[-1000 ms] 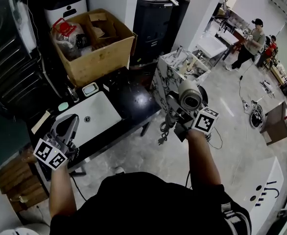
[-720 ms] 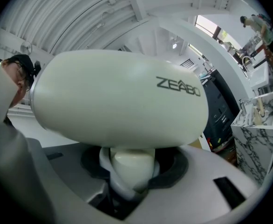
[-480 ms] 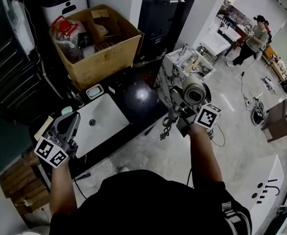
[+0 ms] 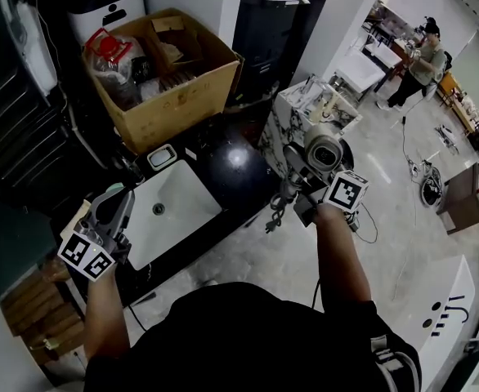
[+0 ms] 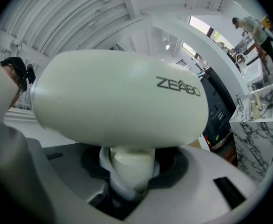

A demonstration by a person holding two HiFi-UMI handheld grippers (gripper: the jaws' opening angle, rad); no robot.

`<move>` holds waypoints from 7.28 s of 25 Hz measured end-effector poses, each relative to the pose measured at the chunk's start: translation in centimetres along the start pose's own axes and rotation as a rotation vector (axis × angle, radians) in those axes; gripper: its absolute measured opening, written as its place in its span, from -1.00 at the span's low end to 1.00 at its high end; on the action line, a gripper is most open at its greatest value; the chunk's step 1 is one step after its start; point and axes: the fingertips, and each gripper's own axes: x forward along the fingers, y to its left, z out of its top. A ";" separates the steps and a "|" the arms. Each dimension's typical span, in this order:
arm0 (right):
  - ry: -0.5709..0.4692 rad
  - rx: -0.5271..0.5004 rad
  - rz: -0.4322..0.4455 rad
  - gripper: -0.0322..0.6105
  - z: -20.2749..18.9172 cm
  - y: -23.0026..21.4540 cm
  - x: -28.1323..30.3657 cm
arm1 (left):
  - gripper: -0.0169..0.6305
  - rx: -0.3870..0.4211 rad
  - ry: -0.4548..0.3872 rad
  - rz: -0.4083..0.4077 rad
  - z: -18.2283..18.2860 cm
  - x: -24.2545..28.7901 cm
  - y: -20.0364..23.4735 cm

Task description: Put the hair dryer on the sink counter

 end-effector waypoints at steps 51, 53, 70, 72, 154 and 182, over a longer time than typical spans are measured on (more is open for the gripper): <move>0.147 -0.008 0.193 -0.39 6.7 -10.5 7.4 | -0.90 0.067 0.035 0.239 0.5 9.9 -0.5; 0.152 -0.013 0.222 -0.39 7.1 -10.4 8.0 | -0.90 0.070 0.041 0.248 0.2 10.6 -0.5; 0.210 -0.013 0.278 -0.39 7.6 -12.8 10.7 | -0.90 0.088 0.034 0.319 0.5 13.4 -0.7; 0.213 -0.020 0.275 -0.39 7.6 -13.3 10.7 | -0.90 0.087 0.032 0.315 0.5 14.0 -0.9; 1.042 -0.222 -0.109 -0.39 -30.7 -31.0 15.9 | -0.90 -0.139 0.222 0.463 -12.6 11.9 0.8; 1.115 -0.227 -0.269 -0.39 -33.5 -34.3 17.7 | -0.90 -0.219 0.227 0.493 -15.2 10.9 2.0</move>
